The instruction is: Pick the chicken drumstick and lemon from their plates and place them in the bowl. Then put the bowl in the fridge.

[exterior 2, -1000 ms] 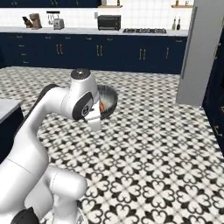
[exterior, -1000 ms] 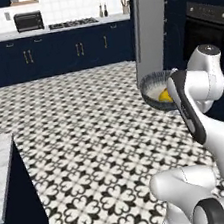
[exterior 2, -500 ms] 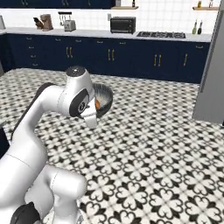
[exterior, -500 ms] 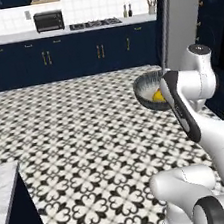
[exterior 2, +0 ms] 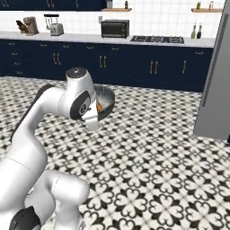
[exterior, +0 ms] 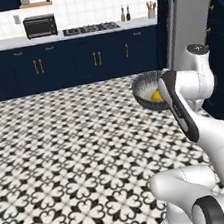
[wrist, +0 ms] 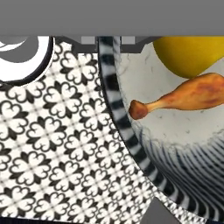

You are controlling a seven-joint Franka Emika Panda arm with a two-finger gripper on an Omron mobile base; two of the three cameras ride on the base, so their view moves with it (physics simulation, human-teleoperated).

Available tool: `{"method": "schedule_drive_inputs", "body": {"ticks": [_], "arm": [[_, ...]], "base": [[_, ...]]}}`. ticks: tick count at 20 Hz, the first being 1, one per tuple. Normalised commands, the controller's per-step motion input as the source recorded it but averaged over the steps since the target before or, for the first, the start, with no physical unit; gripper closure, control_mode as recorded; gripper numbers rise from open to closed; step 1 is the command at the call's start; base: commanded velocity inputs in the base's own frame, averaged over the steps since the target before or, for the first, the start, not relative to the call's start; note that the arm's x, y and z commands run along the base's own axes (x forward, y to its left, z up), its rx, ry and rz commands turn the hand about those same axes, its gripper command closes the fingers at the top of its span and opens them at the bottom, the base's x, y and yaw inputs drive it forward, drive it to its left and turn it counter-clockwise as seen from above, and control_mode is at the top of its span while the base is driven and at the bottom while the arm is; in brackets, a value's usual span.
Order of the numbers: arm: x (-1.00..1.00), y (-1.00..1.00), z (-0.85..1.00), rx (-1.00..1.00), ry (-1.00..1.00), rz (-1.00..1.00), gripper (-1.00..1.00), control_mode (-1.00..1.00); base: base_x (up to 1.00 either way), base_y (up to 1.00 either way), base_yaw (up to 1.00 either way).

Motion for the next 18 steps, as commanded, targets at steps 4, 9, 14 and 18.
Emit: {"method": "schedule_drive_inputs", "body": {"ticks": [4,9,14,18], "arm": [[0.0,0.0,0.0,0.0,0.0,0.0,1.0,1.0],[0.0,0.0,0.0,0.0,0.0,0.0,1.0,1.0],[0.0,0.0,0.0,0.0,0.0,0.0,1.0,1.0],[0.0,0.0,0.0,0.0,0.0,0.0,1.0,1.0]], "base": [[1.0,0.0,-0.1],[1.0,0.13,-0.15],[1.0,0.53,-0.29],[1.0,0.91,-0.25]]}}
